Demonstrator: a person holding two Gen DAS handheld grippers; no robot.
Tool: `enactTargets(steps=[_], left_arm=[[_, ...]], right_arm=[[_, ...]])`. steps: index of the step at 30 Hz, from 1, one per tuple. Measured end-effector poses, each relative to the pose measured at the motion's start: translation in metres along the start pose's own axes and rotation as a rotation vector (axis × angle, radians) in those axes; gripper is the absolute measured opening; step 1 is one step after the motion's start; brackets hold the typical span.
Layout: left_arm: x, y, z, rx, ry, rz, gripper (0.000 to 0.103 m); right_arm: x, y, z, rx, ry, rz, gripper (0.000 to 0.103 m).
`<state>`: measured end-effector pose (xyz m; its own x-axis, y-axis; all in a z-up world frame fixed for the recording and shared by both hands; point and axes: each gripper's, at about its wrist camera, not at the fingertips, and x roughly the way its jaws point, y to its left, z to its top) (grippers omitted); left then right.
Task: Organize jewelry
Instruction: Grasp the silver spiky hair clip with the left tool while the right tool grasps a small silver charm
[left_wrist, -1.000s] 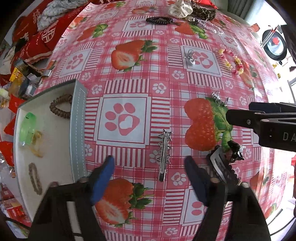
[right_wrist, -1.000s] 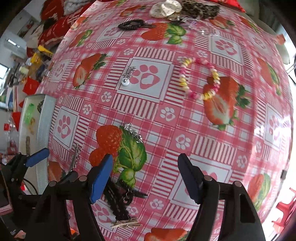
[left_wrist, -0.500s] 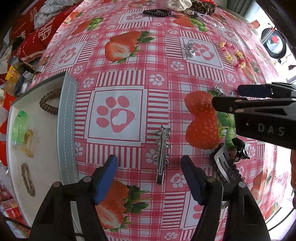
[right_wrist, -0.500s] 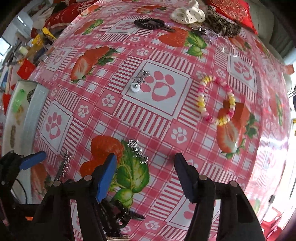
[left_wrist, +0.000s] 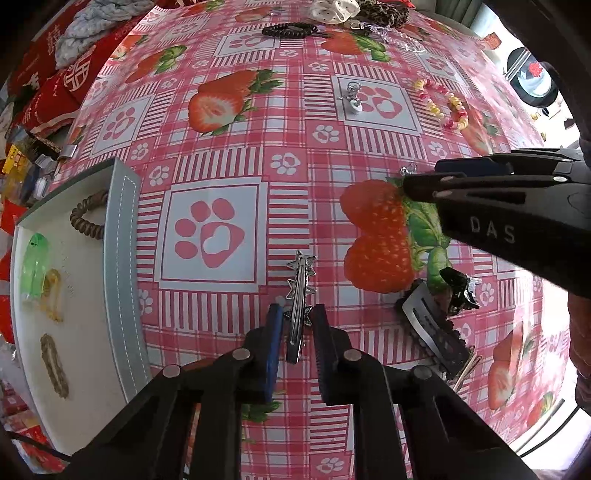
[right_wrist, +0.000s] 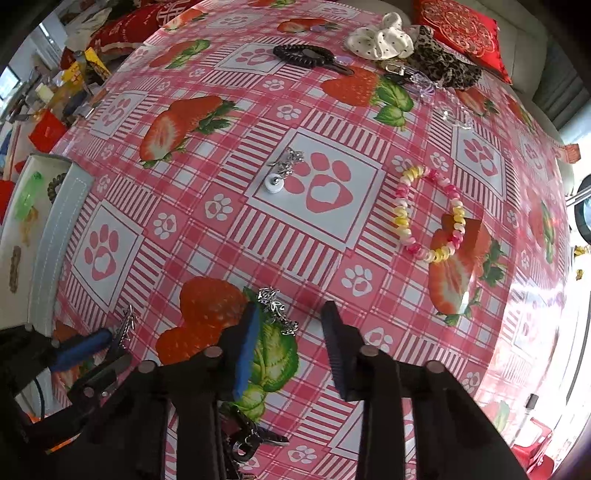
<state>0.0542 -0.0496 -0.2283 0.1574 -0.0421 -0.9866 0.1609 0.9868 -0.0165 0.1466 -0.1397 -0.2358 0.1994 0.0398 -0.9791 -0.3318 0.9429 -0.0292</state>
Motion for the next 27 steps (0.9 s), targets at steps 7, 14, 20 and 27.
enactTargets(steps=[7,14,20,27], left_arm=[[-0.006,0.008,-0.009,-0.039,-0.008,-0.033,0.02],[-0.015,0.017,-0.008,-0.075,-0.027,-0.068,0.02],[-0.03,0.029,-0.004,-0.082,-0.056,-0.089,0.019],[-0.047,0.03,-0.002,-0.086,-0.087,-0.096,0.019]], right_arm=[[-0.001,-0.005,0.003,0.028,-0.003,0.011,0.007],[-0.011,-0.034,-0.01,0.123,-0.008,0.106,0.005],[-0.023,-0.045,-0.018,0.158,-0.021,0.153,0.005],[-0.037,-0.047,-0.023,0.193,-0.027,0.183,0.005]])
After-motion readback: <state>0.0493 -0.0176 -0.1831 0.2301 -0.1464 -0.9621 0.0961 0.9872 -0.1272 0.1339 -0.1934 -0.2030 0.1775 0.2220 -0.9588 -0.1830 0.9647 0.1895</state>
